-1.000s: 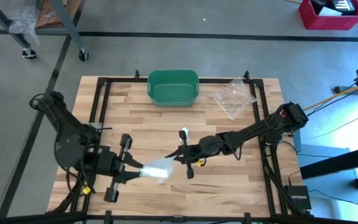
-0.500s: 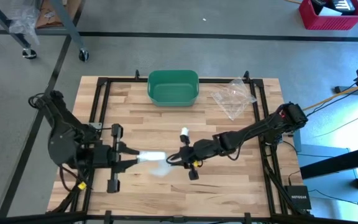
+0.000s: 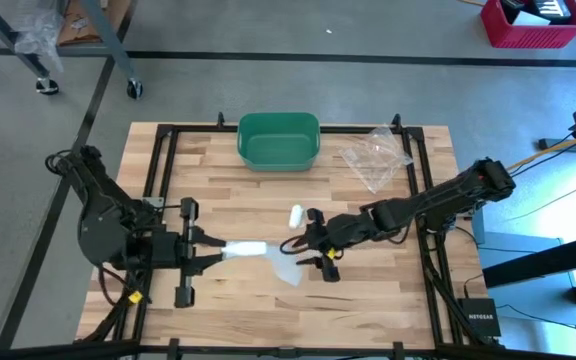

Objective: Roll bandage
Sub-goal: Roll the bottom white bandage

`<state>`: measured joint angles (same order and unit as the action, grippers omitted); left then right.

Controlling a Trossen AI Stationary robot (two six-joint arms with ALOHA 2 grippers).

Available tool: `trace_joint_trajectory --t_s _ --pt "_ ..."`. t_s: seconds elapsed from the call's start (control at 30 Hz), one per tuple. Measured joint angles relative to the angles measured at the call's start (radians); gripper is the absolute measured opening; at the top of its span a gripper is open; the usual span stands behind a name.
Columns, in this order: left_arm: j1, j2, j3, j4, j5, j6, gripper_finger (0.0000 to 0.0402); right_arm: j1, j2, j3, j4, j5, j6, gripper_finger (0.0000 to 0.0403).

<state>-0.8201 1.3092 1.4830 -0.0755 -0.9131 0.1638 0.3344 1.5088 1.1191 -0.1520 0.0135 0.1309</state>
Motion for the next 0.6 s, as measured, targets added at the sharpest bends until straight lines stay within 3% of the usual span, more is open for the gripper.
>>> trace_joint_trajectory --t_s 0.13,0.3,0.43,0.6 --pt "0.022 0.018 0.000 -0.040 0.000 -0.049 0.0045 0.000 0.009 0.000 0.102 -0.067 0.000 0.0227" --pt "0.050 0.030 0.000 -0.050 0.011 -0.068 0.0045 -0.002 0.060 0.000 0.232 -0.010 -0.064 0.0261" --pt "0.038 0.029 0.000 -0.049 0.024 -0.080 0.0045 -0.001 0.041 0.036 0.119 0.044 -0.130 0.0281" --pt "0.006 0.030 0.000 -0.048 0.136 -0.045 0.0045 -0.003 0.036 0.077 0.054 0.164 -0.165 0.0283"
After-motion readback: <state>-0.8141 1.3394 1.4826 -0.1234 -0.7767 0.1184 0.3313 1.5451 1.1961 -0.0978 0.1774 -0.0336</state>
